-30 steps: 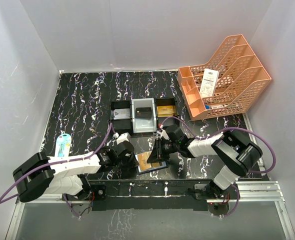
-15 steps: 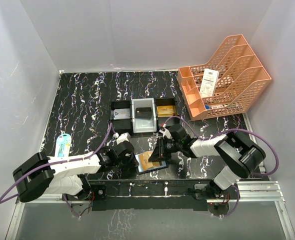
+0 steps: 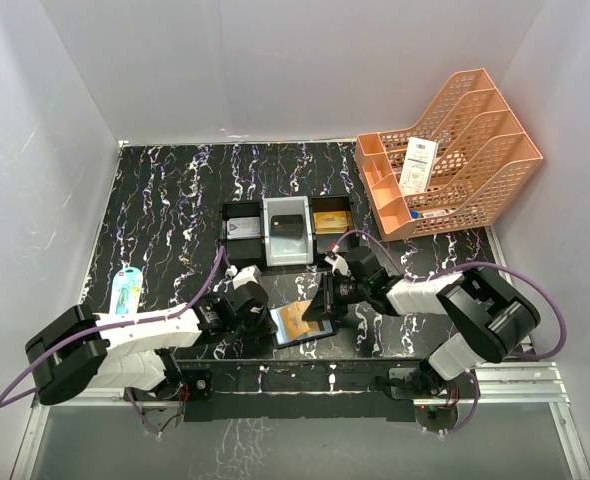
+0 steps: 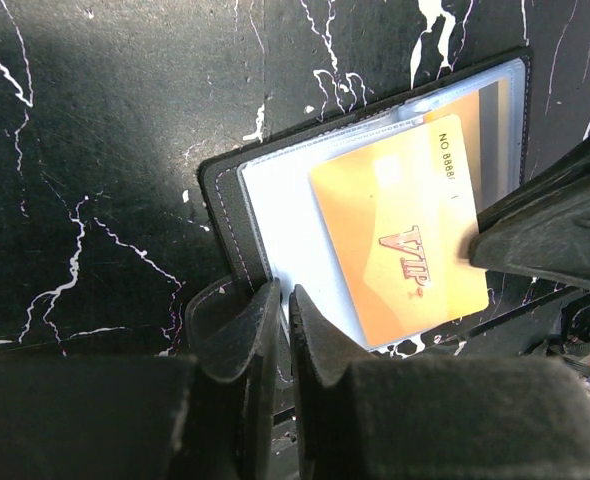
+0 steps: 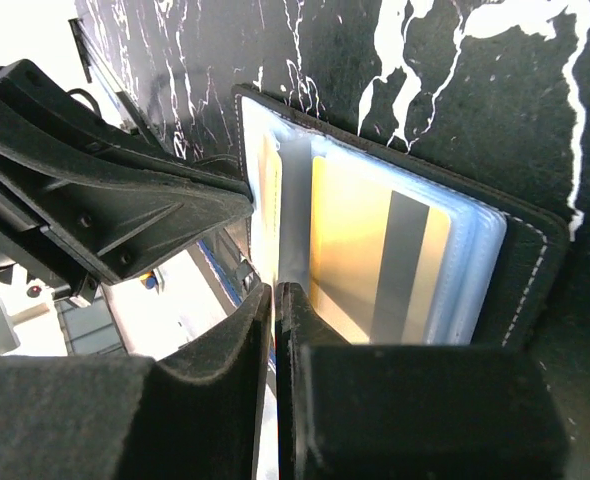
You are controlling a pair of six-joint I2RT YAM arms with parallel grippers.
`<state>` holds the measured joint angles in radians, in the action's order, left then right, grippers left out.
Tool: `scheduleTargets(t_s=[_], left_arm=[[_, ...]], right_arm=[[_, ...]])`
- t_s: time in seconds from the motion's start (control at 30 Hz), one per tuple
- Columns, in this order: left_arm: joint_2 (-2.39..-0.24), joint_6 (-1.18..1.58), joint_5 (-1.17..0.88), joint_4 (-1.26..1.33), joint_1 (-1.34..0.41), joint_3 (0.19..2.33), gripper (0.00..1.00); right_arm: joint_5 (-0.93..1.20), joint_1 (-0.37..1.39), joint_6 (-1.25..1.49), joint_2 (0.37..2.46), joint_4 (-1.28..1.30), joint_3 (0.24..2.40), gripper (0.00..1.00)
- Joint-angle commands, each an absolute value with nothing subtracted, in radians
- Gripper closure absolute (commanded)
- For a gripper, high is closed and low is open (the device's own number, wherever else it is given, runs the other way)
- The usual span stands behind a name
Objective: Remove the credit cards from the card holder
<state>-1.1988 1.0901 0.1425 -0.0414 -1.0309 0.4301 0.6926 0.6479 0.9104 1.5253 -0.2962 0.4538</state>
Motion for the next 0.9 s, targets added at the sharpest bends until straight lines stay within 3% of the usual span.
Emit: scheduleTargets(t_s=[0.0,0.3,0.53,0.87], left_arm=[[-1.198,1.083,0.149,-0.123,-1.035,0.403,0.92],[-1.137,1.088,0.160,-0.117,-1.036,0.385,0.92],[-1.154,1.081,0.148,-0.102,-1.035,0.388,0.91],[-1.183,1.074,0.141,-0.091,-1.036,0.398,0.92]], right_arm=[[0.724,0.623,0.858,1.473,-0.268,0.462,0.94],[0.723,0.610,0.828,1.449,-0.232,0.464,0.94],[0.690,0.629,0.829,1.473,-0.223,0.494,0.73],[0.672,0.677,0.878,1.590,-0.304,0.519,0.74]])
